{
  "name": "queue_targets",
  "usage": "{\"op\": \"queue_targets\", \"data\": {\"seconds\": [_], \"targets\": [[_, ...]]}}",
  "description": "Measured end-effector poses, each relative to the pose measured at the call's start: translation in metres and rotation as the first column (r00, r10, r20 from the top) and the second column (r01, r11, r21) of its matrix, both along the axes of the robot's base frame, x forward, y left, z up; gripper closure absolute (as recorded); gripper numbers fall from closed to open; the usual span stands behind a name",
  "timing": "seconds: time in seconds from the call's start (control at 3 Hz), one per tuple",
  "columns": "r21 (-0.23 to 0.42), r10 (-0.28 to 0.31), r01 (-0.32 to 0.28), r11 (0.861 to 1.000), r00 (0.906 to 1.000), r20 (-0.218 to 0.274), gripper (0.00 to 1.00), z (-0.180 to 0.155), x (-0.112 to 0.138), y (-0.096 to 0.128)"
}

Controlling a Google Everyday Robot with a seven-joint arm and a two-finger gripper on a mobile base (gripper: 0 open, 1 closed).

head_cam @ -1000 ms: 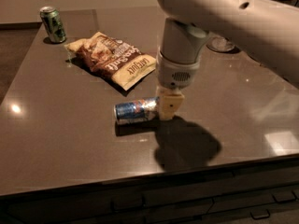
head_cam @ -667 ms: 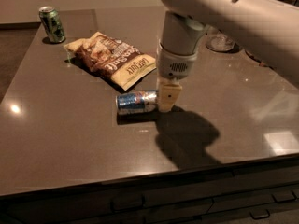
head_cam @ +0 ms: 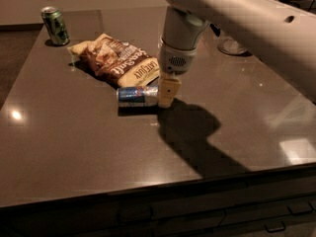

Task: Move redbull can near brown chip bag

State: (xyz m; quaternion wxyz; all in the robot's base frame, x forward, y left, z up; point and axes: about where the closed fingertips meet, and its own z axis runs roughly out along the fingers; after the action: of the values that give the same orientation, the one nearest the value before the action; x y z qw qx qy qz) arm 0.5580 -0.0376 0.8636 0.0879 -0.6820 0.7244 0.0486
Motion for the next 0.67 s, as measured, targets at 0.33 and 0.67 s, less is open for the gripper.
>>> {"op": "queue_targets", "data": {"seconds": [0.33, 0.67], "targets": [[0.005, -0.005, 0.005, 1.0, 1.0, 0.0, 0.53, -0.0027, 0.0051, 0.0055], [0.007, -0.004, 0.004, 1.0, 1.0, 0.004, 0.29, -0.003, 0.0057, 0.0066]]}}
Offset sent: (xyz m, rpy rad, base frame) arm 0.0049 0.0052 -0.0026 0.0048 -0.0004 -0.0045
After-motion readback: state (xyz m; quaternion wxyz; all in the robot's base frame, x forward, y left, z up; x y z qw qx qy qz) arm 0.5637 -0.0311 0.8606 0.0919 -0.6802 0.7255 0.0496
